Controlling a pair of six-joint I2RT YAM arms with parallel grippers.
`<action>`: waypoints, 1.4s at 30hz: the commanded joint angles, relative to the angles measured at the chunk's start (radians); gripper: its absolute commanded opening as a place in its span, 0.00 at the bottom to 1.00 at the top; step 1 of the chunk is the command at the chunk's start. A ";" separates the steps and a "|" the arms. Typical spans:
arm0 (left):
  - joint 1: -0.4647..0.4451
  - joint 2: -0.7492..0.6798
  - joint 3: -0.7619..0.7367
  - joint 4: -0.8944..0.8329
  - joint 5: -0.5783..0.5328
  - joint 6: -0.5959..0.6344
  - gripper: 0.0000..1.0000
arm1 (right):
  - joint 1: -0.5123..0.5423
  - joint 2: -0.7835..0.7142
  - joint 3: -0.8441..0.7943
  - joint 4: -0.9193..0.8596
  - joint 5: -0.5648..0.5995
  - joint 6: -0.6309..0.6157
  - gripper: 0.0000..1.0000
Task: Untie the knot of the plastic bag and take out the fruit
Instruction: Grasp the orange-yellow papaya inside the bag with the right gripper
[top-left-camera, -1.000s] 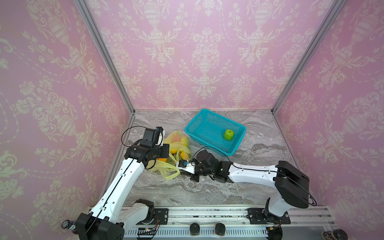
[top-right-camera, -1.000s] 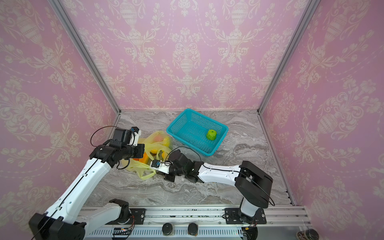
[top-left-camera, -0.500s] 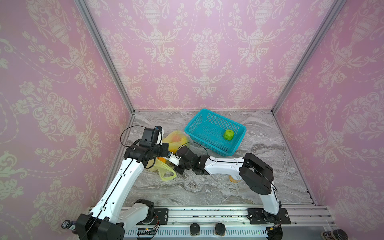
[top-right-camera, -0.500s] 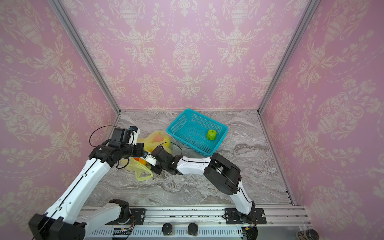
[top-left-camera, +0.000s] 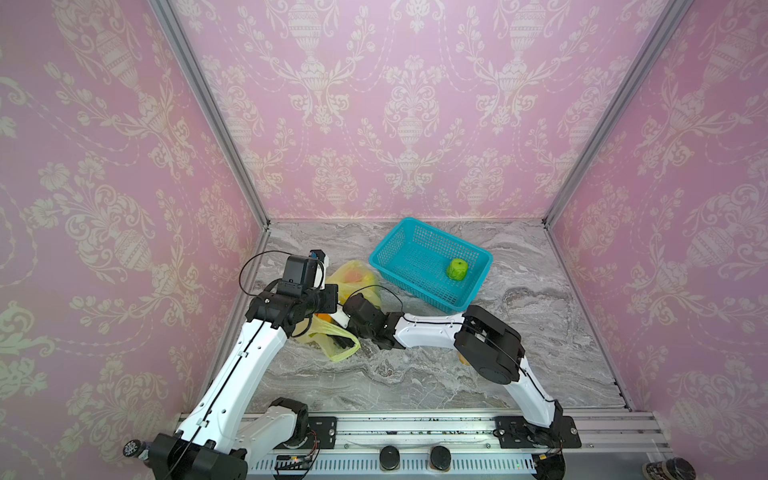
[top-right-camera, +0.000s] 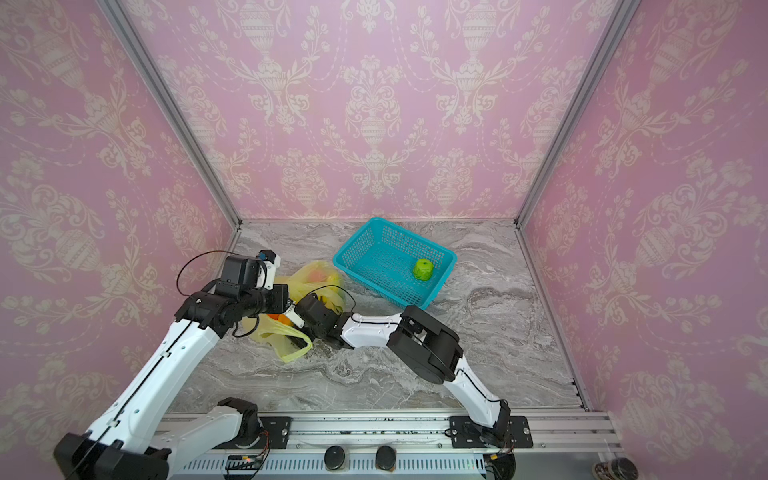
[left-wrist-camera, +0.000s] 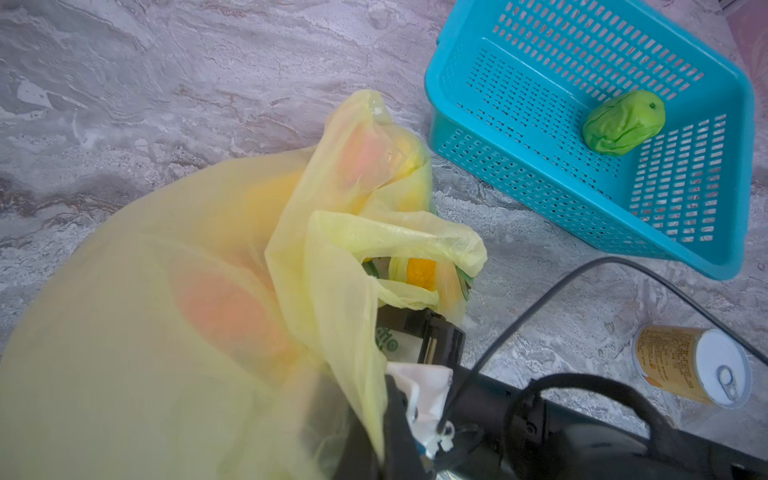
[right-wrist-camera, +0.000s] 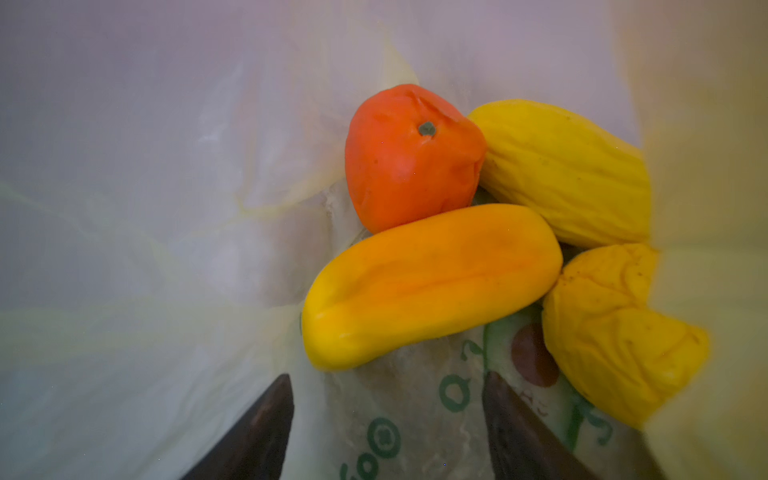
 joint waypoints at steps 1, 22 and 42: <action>-0.006 -0.012 -0.004 -0.042 0.034 0.002 0.00 | 0.002 0.029 0.021 0.090 0.017 0.105 0.85; -0.006 -0.026 -0.006 -0.034 0.066 0.000 0.00 | 0.020 0.315 0.355 -0.089 0.246 0.415 0.88; -0.006 -0.022 -0.006 -0.040 0.037 -0.002 0.00 | 0.071 0.009 -0.135 0.304 0.408 0.300 0.37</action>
